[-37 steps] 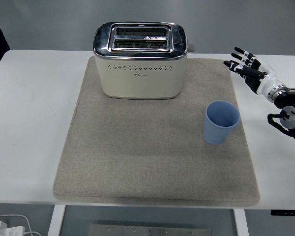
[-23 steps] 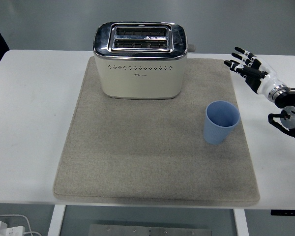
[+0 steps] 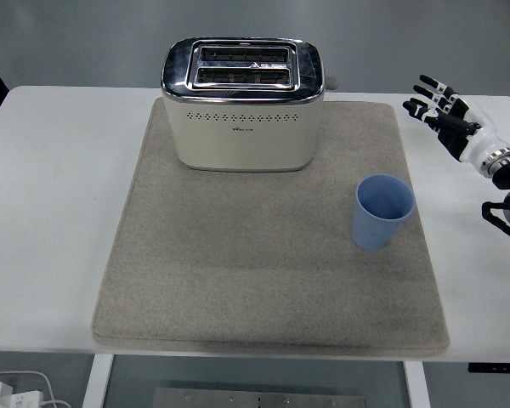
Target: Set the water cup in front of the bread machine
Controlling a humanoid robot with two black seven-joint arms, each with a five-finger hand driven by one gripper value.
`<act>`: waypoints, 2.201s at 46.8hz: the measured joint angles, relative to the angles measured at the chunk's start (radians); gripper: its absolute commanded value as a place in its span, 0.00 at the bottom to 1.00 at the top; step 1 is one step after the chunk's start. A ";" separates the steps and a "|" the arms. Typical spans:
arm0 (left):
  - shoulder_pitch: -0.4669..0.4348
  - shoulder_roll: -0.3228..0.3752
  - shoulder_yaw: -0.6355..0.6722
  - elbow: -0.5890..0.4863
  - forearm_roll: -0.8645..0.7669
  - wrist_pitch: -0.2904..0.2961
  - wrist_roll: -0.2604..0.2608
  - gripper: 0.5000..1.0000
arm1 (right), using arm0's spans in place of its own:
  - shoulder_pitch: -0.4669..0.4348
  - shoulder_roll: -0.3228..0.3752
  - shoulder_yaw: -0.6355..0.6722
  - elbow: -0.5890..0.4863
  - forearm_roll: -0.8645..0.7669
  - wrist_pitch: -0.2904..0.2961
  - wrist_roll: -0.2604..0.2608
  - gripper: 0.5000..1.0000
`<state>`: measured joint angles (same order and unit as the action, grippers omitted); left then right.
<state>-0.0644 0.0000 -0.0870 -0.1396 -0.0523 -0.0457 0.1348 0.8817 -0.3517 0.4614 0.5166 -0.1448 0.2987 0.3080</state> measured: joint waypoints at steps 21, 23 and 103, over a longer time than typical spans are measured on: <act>0.000 0.000 0.000 -0.005 0.003 0.000 0.000 1.00 | -0.119 -0.202 -0.001 0.165 -0.003 0.090 0.072 0.86; 0.000 0.000 0.000 -0.004 0.003 0.000 0.000 1.00 | -0.126 -0.211 -0.001 0.168 -0.005 0.099 0.084 0.86; 0.000 0.000 0.000 -0.008 0.005 -0.005 0.001 1.00 | -0.443 -0.405 -0.001 0.612 -0.270 0.054 0.303 0.84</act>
<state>-0.0644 0.0000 -0.0875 -0.1479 -0.0476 -0.0504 0.1355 0.4387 -0.7571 0.4603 1.1286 -0.4152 0.3527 0.6109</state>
